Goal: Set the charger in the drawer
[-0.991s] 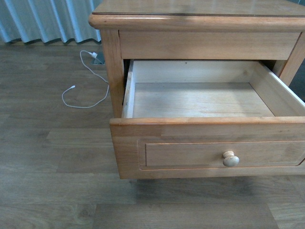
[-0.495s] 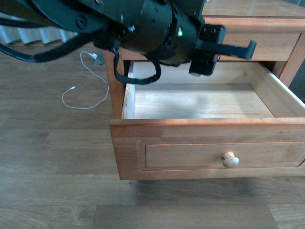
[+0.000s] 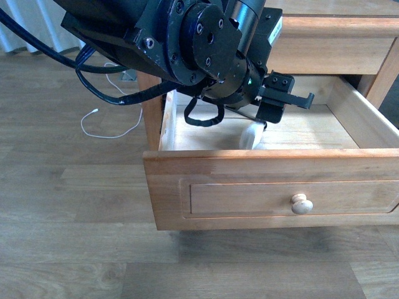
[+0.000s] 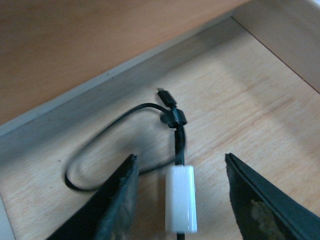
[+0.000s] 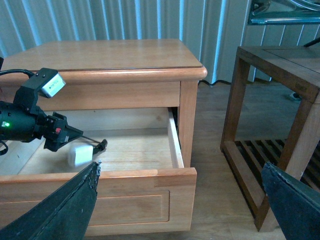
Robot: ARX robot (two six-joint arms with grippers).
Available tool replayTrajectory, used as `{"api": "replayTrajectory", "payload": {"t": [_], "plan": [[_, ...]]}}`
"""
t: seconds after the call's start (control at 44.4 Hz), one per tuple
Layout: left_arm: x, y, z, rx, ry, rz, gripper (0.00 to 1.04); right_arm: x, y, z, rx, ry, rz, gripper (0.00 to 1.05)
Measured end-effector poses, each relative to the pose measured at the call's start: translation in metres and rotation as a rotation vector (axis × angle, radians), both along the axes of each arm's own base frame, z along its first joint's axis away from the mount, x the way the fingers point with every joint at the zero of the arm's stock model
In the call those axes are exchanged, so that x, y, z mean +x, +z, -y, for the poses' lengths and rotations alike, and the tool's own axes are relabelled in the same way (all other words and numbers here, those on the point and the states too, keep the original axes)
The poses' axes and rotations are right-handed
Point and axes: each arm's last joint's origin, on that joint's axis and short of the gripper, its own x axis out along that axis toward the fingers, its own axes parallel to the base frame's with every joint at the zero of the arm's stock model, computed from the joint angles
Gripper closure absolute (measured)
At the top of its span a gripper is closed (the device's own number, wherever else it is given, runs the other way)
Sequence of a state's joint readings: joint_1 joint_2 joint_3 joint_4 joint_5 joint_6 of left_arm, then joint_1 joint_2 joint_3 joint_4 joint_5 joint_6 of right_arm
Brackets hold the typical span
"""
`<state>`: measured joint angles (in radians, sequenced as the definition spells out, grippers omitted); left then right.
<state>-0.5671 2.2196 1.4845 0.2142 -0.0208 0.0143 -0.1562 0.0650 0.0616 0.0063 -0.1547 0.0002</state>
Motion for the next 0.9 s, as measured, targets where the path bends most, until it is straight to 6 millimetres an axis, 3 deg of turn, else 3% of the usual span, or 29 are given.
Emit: {"api": "replayTrajectory", "payload": {"t": [0.18, 0.315, 0.405, 0.473, 0.585, 0.743, 0.9], "plan": [[-0.007, 0.013, -0.003, -0.032, 0.055, 0.061, 0.26, 0.0, 0.0, 0.0, 0.0, 0.0, 0.0, 0.08], [-0.025, 0.047, -0.018, -0.091, 0.159, 0.156, 0.05, 0.0, 0.0, 0.0, 0.0, 0.0, 0.0, 0.08], [-0.039, 0.073, -0.033, -0.126, 0.234, 0.217, 0.07, 0.0, 0.0, 0.0, 0.0, 0.0, 0.0, 0.08], [-0.058, 0.1, -0.057, -0.172, 0.33, 0.273, 0.06, 0.0, 0.0, 0.0, 0.0, 0.0, 0.0, 0.08], [-0.092, 0.124, -0.095, -0.202, 0.452, 0.341, 0.06, 0.0, 0.0, 0.0, 0.0, 0.0, 0.0, 0.08], [-0.136, 0.134, -0.139, -0.194, 0.585, 0.398, 0.06, 0.0, 0.0, 0.0, 0.0, 0.0, 0.0, 0.08], [-0.204, 0.124, -0.194, -0.156, 0.748, 0.439, 0.06, 0.0, 0.0, 0.0, 0.0, 0.0, 0.0, 0.08]]}}
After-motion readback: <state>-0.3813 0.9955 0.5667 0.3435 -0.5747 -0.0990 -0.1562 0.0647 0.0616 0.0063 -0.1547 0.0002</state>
